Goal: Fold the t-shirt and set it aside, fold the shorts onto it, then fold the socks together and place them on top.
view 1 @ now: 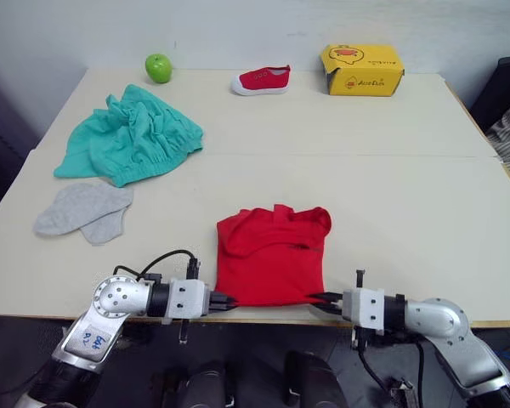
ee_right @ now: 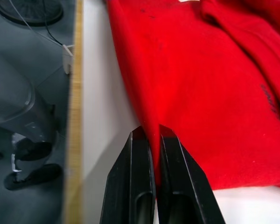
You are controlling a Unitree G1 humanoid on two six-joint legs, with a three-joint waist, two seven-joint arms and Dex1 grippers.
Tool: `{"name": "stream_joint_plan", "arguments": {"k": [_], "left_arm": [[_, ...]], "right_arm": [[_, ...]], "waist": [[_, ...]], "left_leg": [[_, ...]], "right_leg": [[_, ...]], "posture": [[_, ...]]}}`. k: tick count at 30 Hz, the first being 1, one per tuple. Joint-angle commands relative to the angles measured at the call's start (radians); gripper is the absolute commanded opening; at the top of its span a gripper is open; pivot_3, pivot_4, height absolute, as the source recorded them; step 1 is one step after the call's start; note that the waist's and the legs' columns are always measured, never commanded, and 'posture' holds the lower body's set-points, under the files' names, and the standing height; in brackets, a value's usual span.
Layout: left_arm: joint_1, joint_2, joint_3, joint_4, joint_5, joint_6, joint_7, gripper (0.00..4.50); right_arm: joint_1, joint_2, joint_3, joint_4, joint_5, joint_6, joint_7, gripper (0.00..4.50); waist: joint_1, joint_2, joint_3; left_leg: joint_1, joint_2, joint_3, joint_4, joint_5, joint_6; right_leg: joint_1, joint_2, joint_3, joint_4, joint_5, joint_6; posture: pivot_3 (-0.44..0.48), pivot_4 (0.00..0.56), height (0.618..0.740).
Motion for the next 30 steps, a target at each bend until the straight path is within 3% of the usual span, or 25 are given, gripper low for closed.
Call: {"name": "stream_joint_plan", "arguments": {"k": [1,5,8,9,11,14,16,19,20,21,30], "left_arm": [[0.023,0.014,0.026,-0.055,-0.041,0.036,0.012,0.25],[0.031,0.022,0.055,-0.052,-0.092,0.039,-0.001,1.35],[0.02,0.04,0.113,-0.06,-0.219,0.106,-0.05,2.23],[0.013,0.052,0.134,-0.062,-0.262,0.139,-0.068,2.26],[-0.01,0.074,0.161,-0.042,-0.317,0.184,-0.103,2.26],[-0.077,0.057,0.151,0.039,-0.287,0.15,-0.113,2.07],[-0.148,0.018,0.115,0.115,-0.237,0.105,-0.105,1.63],[-0.24,-0.049,0.047,0.219,-0.163,0.033,-0.108,0.63],[-0.256,-0.061,0.028,0.245,-0.142,0.006,-0.119,0.35],[-0.266,-0.069,0.016,0.265,-0.127,-0.015,-0.126,0.02],[-0.386,-0.166,-0.059,0.501,-0.007,-0.243,-0.114,0.02]], "right_arm": [[0.021,-0.021,-0.04,-0.001,0.017,-0.002,-0.004,0.23],[0.045,-0.057,-0.064,-0.037,0.07,0.032,0.032,1.4],[0.082,-0.107,-0.111,-0.089,0.151,0.057,0.083,2.32],[0.095,-0.126,-0.135,-0.11,0.194,0.09,0.101,2.7],[0.109,-0.17,-0.183,-0.149,0.299,0.188,0.14,2.7],[0.043,-0.178,-0.218,-0.149,0.383,0.277,0.142,2.01],[-0.052,-0.14,-0.201,-0.124,0.399,0.328,0.112,1.29],[-0.164,-0.061,-0.131,-0.058,0.342,0.324,0.096,0.17],[-0.186,-0.042,-0.109,-0.028,0.31,0.301,0.104,0.0],[-0.202,-0.028,-0.096,-0.007,0.289,0.284,0.11,0.0],[-0.421,0.123,0.02,0.376,0.088,0.043,0.12,0.0]], "waist": [[0.002,0.0,0.0],[0.01,0.0,0.0],[0.023,0.0,0.0],[0.024,0.0,0.0],[0.024,0.0,0.0],[0.024,0.0,0.0],[0.023,0.0,0.0],[0.023,0.0,0.0],[0.022,-0.001,-0.001],[0.022,-0.001,-0.001],[0.019,-0.001,-0.001]], "left_leg": [[0.0,0.0,0.0,0.0,0.0,0.0],[0.0,0.0,0.0,0.0,-0.001,0.0],[0.0,0.0,0.0,0.0,-0.001,0.0],[0.0,0.001,0.0,0.0,-0.001,0.0],[0.0,0.001,0.0,0.0,-0.001,-0.001],[0.001,0.001,0.0,0.0,-0.001,0.0],[0.002,0.001,0.0,0.0,-0.001,-0.001],[0.002,0.002,0.0,0.001,-0.001,-0.002],[0.002,0.002,0.0,0.0,-0.001,-0.002],[0.002,0.003,0.001,0.0,-0.001,-0.003],[0.0,-0.001,0.004,0.002,-0.001,-0.001]], "right_leg": [[0.0,0.0,0.0,0.0,0.0,0.0],[0.0,0.0,0.0,0.0,0.0,-0.001],[0.0,0.0,0.0,-0.003,-0.001,-0.001],[0.0,0.0,0.0,-0.003,-0.001,-0.002],[0.0,0.0,0.0,-0.003,-0.001,-0.002],[0.001,0.0,0.0,-0.003,-0.001,-0.002],[0.001,0.001,0.0,-0.003,-0.001,-0.002],[0.0,0.002,0.0,-0.003,-0.001,-0.003],[0.0,0.003,0.0,-0.001,-0.001,-0.003],[0.001,0.004,0.0,0.001,-0.001,-0.003],[-0.001,0.004,0.001,0.0,0.0,-0.002]], "posture": [[0.0,0.15,0.74],[0.0,0.15,0.74],[0.0,0.15,0.74],[0.0,0.15,0.74],[0.0,0.15,0.74],[0.0,0.15,0.74],[0.0,0.15,0.74],[0.0,0.15,0.74],[0.0,0.15,0.74],[0.0,0.15,0.74],[0.0,0.15,0.74]]}}
